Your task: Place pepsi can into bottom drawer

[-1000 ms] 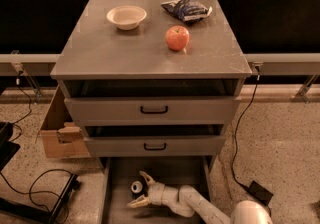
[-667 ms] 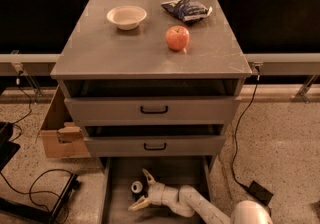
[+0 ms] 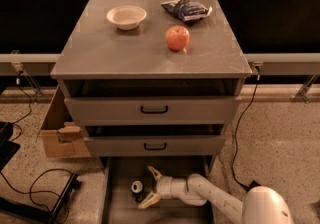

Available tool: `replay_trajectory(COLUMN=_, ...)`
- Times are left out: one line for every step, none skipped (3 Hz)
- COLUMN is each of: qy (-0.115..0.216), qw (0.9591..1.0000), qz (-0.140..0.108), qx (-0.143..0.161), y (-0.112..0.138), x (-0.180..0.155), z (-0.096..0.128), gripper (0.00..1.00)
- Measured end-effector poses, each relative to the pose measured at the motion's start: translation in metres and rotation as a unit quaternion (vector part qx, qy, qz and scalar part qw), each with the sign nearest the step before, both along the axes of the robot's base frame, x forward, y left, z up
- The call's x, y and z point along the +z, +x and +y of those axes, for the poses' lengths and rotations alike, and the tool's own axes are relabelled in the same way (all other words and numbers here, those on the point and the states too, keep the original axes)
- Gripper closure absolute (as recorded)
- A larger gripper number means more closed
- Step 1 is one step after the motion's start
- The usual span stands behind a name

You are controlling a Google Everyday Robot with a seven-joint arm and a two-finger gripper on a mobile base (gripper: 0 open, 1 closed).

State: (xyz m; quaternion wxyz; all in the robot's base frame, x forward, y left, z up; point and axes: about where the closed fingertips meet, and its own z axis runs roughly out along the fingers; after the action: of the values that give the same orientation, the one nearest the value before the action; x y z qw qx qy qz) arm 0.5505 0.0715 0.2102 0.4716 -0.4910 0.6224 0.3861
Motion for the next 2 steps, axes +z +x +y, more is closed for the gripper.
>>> replay_trajectory(qy=-0.093, qw=0.9937, qz=0.047, qx=0.041, y=-0.017, x=0.009, z=-0.028, gripper=0.00)
replay_trajectory(qy=-0.199, qw=0.9729, qz=0.098, qx=0.066, y=-0.031, x=0.017, z=-0.049, gripper=0.00)
